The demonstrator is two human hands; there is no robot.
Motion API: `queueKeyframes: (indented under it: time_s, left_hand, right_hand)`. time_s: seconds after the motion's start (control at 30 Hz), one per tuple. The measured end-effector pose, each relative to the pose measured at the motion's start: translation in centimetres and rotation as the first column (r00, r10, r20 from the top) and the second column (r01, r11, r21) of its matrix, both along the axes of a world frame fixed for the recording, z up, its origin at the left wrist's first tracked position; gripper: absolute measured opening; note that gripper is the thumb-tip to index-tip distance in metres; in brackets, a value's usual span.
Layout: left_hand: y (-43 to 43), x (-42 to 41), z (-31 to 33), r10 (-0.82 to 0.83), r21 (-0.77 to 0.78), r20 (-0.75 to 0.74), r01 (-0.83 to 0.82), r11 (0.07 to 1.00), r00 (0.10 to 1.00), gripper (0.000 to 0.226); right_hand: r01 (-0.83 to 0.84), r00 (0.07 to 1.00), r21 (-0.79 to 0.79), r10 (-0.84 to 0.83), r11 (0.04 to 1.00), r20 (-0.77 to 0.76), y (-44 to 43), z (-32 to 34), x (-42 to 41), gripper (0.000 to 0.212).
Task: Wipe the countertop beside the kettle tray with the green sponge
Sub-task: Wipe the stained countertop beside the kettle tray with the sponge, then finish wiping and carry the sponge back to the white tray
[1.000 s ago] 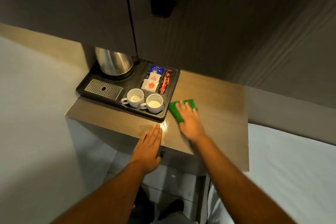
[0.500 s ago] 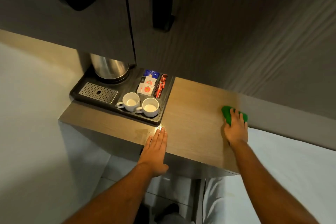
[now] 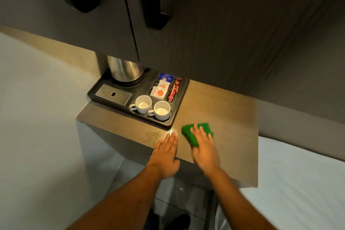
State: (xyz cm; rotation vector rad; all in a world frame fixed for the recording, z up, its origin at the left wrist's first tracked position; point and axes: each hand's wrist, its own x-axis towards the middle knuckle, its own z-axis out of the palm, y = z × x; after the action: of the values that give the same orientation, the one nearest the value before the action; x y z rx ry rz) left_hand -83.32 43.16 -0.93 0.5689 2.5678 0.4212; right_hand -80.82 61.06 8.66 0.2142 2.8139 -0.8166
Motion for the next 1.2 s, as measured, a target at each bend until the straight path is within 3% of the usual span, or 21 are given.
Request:
queueKeyframes:
  time_s: [0.1, 0.2, 0.3, 0.47, 0.63, 0.73, 0.83, 0.9, 1.03, 1.2]
  left_hand:
    - [-0.4, 1.0, 0.4, 0.148, 0.139, -0.056, -0.139, 0.98, 0.987, 0.081]
    - [-1.6, 3.1, 0.6, 0.256, 0.158, -0.13, -0.235, 0.959, 0.958, 0.078]
    - [-2.9, 4.3, 1.2, 0.339, 0.142, -0.209, -0.315, 0.938, 0.917, 0.079]
    - [-8.0, 5.5, 3.2, 0.442, 0.077, -0.306, -0.44, 0.895, 0.844, 0.07]
    - [-14.6, 8.9, 5.3, 0.516, 0.087, -0.34, -0.52, 0.85, 0.786, 0.067]
    - [-20.5, 14.2, 5.8, 0.586, 0.117, -0.356, -0.587, 0.801, 0.728, 0.068]
    - [-28.5, 23.0, 4.9, 0.71, 0.089, -0.314, -0.726, 0.682, 0.63, 0.071]
    - [-33.3, 29.7, 4.1, 0.8, 0.068, -0.319, -0.83, 0.554, 0.508, 0.069]
    - [-41.2, 44.1, 3.0, 0.931, 0.051, -0.317, -0.977, 0.208, 0.182, 0.067]
    - [-46.2, 58.9, 2.2, 0.954, 0.024, -0.277, -0.993, -0.111, -0.114, 0.067]
  right_hand:
    - [-0.065, 0.997, -0.019, 0.066, 0.998, 0.035, -1.9, -5.3, 3.7, 0.08]
    - [-0.015, 0.999, -0.097, 0.02, 0.995, 0.045, -2.6, -6.6, 4.0, 0.085]
    - [-0.013, 0.999, -0.145, 0.008, 0.989, -0.034, -3.3, -5.6, 2.6, 0.088]
    - [-0.166, 0.98, -0.097, 0.153, 0.981, -0.125, -7.3, -3.3, 1.6, 0.086]
    - [-0.275, 0.944, -0.097, 0.25, 0.956, -0.214, -14.5, -2.0, 2.6, 0.075]
    - [-0.378, 0.911, -0.079, 0.355, 0.922, -0.21, -21.2, -1.2, 5.1, 0.08]
    - [-0.517, 0.846, -0.091, 0.493, 0.851, -0.202, -30.5, -1.0, 10.4, 0.076]
    - [-0.612, 0.785, -0.103, 0.586, 0.784, -0.201, -36.4, -1.4, 14.8, 0.071]
    - [-0.824, 0.566, -0.123, 0.804, 0.553, -0.183, -48.6, -3.2, 26.3, 0.067]
    - [-0.95, 0.276, -0.17, 0.959, 0.263, -0.058, -58.7, -5.8, 40.3, 0.061]
